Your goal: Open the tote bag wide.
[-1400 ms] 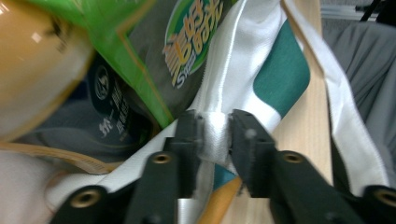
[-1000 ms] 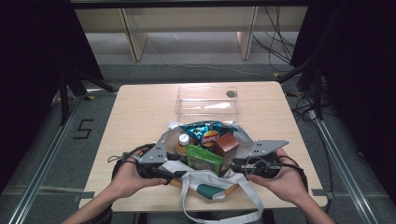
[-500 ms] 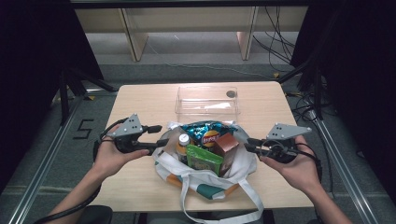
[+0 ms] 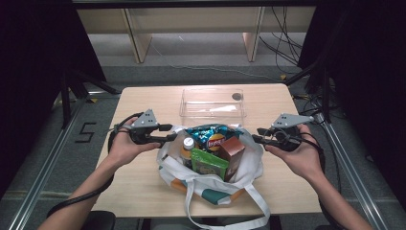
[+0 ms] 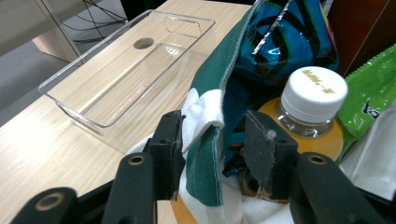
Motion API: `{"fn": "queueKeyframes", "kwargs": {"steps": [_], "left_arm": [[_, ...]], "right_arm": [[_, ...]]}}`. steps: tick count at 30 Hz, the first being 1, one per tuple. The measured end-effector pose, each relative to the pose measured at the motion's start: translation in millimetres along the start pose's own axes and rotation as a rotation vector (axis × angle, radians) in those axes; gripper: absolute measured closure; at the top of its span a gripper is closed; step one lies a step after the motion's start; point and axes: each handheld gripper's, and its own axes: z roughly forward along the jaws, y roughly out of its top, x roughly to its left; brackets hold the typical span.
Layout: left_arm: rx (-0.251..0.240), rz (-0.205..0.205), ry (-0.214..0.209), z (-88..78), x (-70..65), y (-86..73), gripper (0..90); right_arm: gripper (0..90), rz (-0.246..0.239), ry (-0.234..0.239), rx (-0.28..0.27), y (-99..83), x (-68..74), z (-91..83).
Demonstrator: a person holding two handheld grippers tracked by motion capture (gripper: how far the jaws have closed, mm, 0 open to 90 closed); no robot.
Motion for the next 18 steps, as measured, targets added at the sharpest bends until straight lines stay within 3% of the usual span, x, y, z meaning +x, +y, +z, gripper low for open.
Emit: {"fn": "queueKeyframes", "kwargs": {"steps": [6, 7, 10, 11, 14, 16, 17, 18], "left_arm": [[0.02, 0.026, -0.013, 5.3, 0.1, 0.0, 64.7], [0.042, 0.022, 0.0, 6.7, 1.4, -0.8, 66.2], [0.042, 0.014, 0.001, 9.5, 3.7, -2.4, 69.3], [0.045, -0.004, 0.001, 11.1, 4.2, -3.4, 70.3], [0.063, -0.001, 0.005, 14.6, 5.3, -4.8, 72.6], [0.08, 0.01, -0.006, 16.2, 8.1, -4.2, 77.0], [0.072, -0.019, -0.008, 17.1, 7.8, -4.2, 78.0], [0.065, -0.021, -0.006, 17.8, 8.7, -4.5, 78.9]], "right_arm": [[69.1, 0.032, 0.014, 0.064, -1.4, -2.1, 11.7], [74.2, 0.006, 0.0, 0.069, -2.5, -5.9, 15.6], [79.1, 0.002, 0.003, 0.074, -3.5, -7.9, 18.9], [83.2, 0.027, 0.019, 0.092, -4.1, -7.2, 20.2], [85.5, 0.017, 0.019, 0.084, -4.2, -8.5, 22.2], [87.9, 0.056, 0.014, 0.101, -3.2, -5.8, 23.2], [88.6, 0.05, 0.014, 0.102, -2.6, -6.2, 23.5], [88.8, 0.043, 0.018, 0.107, -1.5, -7.8, 23.6]]}}
